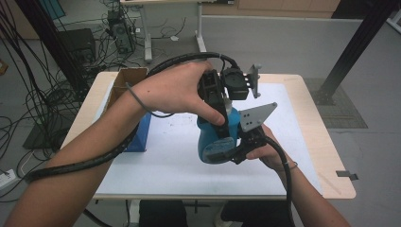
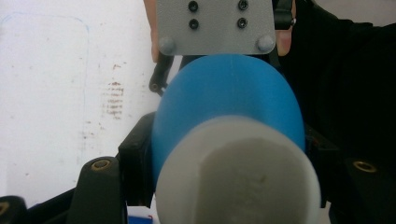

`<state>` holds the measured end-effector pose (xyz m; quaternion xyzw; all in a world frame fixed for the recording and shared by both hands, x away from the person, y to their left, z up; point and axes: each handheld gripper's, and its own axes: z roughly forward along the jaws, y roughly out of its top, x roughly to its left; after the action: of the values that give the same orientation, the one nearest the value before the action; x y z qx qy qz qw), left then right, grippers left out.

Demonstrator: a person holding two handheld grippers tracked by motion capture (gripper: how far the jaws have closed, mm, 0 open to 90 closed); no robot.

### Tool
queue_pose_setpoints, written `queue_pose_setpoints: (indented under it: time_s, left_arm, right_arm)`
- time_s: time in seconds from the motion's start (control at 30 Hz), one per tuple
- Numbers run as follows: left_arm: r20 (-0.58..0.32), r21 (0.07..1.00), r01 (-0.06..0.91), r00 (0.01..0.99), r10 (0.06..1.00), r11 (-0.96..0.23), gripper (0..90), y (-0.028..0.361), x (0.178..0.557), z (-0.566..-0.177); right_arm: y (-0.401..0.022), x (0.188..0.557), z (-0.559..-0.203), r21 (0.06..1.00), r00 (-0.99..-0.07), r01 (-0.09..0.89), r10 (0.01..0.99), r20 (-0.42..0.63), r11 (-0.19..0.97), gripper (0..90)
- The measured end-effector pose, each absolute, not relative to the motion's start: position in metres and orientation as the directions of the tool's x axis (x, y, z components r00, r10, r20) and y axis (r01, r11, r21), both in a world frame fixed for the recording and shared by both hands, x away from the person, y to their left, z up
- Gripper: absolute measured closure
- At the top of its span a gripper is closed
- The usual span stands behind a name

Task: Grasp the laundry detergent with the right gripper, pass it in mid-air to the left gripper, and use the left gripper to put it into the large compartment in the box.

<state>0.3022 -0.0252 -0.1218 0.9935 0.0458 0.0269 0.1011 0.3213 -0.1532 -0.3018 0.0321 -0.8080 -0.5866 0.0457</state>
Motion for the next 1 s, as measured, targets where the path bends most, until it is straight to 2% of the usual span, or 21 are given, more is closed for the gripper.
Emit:
queue_pose_setpoints:
  time_s: [1.0]
  left_arm:
    - [0.041,0.201,0.092,0.994,0.103,-0.975,37.3,-0.0244,0.3040,-0.1219]
  right_arm:
    - [-0.1525,0.3232,-0.3020,0.952,-0.994,-0.002,-0.107,0.032,0.306,40.2]
